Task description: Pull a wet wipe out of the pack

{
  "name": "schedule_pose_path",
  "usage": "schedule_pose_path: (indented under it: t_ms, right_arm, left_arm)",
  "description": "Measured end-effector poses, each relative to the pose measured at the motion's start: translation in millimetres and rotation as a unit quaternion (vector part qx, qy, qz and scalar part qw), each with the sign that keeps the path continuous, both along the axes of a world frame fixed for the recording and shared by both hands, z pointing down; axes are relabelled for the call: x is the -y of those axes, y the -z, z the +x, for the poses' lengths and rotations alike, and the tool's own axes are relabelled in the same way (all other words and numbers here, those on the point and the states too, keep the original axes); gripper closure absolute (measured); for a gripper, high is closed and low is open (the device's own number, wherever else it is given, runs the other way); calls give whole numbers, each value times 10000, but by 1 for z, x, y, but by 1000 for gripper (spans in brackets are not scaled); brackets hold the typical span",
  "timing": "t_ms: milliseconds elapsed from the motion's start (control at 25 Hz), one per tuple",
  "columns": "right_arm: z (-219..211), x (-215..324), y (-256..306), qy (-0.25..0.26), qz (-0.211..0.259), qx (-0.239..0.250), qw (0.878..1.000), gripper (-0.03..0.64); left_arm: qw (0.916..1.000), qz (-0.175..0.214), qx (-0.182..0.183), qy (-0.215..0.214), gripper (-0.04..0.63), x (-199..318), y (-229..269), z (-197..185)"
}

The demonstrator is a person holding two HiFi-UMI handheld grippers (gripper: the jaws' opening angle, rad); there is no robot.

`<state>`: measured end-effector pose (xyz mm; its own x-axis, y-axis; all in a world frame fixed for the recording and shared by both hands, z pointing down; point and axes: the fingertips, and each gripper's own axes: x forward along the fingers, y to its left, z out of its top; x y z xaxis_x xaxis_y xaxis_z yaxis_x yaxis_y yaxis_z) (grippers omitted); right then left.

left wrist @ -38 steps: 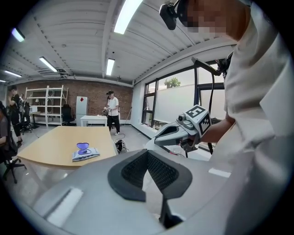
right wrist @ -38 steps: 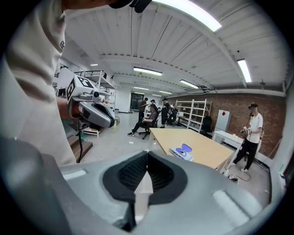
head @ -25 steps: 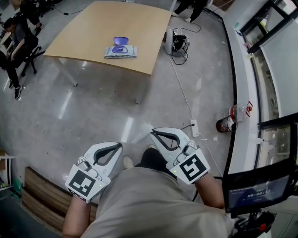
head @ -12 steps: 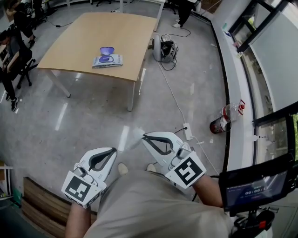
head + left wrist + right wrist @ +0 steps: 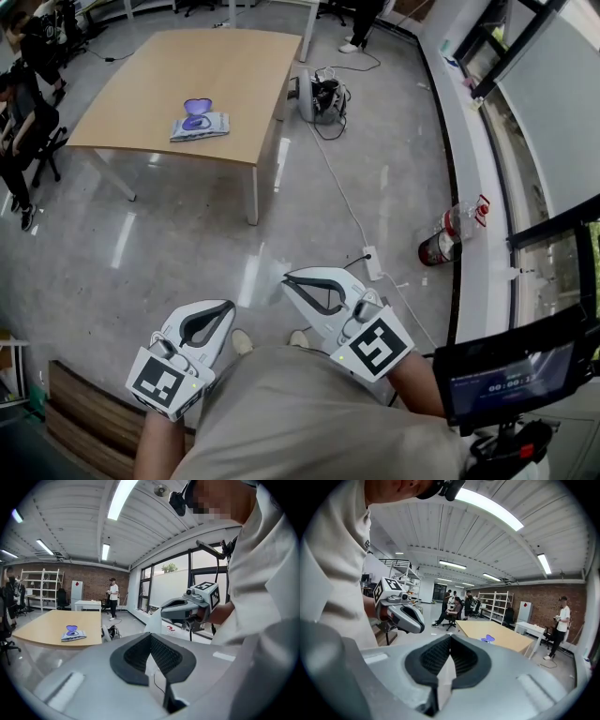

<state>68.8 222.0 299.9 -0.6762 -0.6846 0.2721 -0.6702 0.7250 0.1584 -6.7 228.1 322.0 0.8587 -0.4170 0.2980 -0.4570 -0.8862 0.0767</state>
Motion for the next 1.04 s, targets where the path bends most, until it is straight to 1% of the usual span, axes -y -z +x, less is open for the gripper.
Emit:
schedule_pose_path:
  t_ms: [160,440,640,800,1040]
  right_arm:
    - [12,-5,-2,85,62,-72,9999,614]
    - [15,-7,4,160,51,-75,9998,614]
    - [19,-8,-2,228,58,-75,9997,614]
    - [21,-9,-3,267,58,-32,9996,614]
    - [17,-6,-12,362,14,-54,9993,614]
  left_arm:
    - [10000,6,45,61,591,-5,-5,10]
    - [9999,22,80,114,591,-6,3,16]
    - [9997,-155,114,159,591,-11,-5,20]
    - [9997,-3,97,223,591,-9,-5,22]
    - [9994,28,118,317,591,-7,-11,18]
